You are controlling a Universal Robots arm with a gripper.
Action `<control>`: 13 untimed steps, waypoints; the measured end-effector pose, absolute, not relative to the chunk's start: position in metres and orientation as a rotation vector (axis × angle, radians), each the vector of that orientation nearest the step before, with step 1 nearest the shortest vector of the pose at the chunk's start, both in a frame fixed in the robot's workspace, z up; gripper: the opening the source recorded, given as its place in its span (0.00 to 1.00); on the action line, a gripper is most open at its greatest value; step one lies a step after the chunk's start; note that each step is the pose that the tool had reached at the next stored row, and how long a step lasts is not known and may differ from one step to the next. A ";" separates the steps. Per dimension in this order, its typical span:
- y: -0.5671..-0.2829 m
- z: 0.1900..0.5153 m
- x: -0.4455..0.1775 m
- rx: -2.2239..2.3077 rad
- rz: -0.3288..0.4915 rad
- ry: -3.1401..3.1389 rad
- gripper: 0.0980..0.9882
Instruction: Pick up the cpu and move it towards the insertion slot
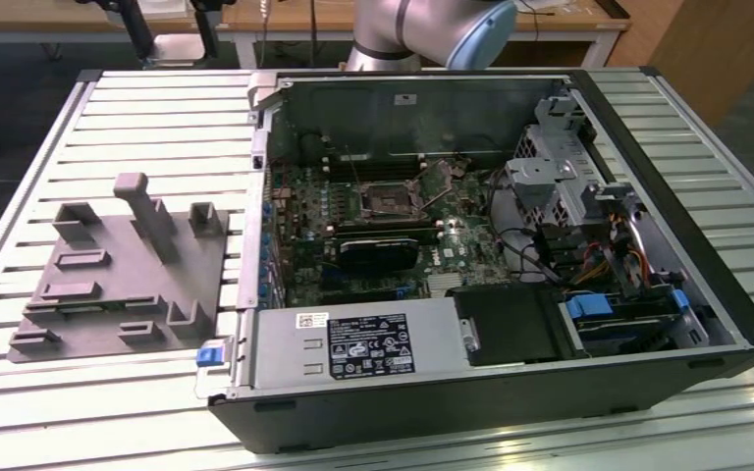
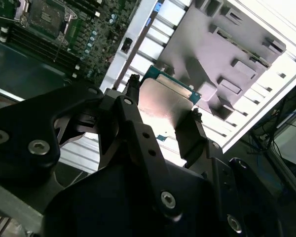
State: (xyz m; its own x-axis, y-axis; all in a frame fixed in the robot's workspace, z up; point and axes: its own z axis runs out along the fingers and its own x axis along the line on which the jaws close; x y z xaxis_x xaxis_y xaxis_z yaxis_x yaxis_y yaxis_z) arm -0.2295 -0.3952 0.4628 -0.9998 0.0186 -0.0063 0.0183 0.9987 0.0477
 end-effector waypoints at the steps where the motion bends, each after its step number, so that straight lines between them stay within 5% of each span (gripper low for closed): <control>1: -0.395 0.461 -0.226 0.029 0.075 3.133 0.50; 13: -0.395 0.447 -0.204 0.028 0.075 3.125 0.50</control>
State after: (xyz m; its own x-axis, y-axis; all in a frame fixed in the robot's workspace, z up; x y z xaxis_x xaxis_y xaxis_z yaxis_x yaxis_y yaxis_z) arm -0.2036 -0.3946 0.4465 -0.9997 0.0186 -0.0150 0.0178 0.9987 0.0478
